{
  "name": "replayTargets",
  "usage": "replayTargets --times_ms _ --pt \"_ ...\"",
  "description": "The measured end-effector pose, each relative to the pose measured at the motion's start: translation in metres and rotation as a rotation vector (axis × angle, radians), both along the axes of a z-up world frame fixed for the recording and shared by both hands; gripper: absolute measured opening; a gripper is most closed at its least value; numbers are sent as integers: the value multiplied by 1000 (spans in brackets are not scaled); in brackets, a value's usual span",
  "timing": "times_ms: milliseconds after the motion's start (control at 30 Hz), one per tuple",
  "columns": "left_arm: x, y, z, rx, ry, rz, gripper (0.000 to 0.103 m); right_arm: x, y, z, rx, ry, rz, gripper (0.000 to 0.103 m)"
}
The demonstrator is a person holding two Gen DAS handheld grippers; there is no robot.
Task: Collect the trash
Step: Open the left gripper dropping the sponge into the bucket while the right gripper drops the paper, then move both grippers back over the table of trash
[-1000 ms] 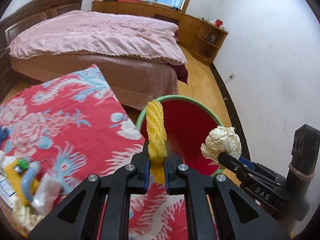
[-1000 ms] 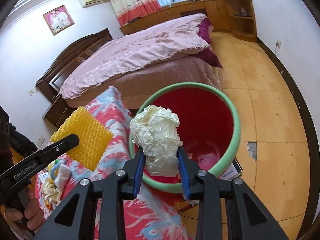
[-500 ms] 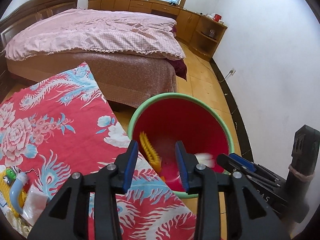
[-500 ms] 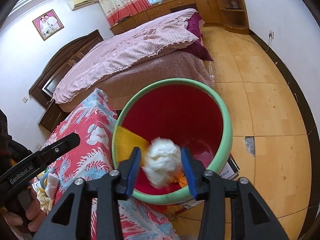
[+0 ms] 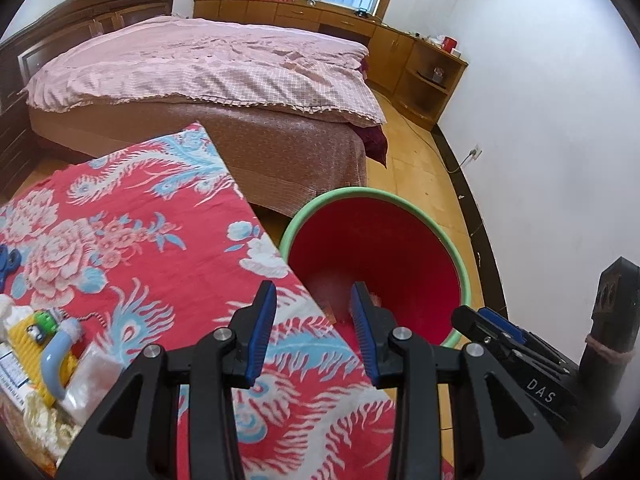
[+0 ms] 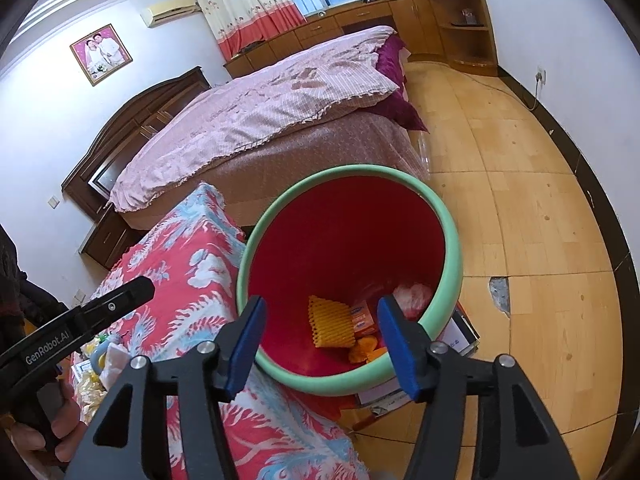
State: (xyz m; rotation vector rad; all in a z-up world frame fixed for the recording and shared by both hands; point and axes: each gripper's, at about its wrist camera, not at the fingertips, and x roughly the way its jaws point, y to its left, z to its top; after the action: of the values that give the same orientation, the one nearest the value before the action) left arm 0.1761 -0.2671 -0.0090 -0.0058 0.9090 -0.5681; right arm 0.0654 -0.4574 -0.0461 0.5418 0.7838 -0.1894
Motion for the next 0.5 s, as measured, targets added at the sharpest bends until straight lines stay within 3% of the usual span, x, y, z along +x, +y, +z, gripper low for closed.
replayTargets --times_ms 500 --pt "-36 68 23 -7 -33 122 38 -25 52 31 0 -65 68 65"
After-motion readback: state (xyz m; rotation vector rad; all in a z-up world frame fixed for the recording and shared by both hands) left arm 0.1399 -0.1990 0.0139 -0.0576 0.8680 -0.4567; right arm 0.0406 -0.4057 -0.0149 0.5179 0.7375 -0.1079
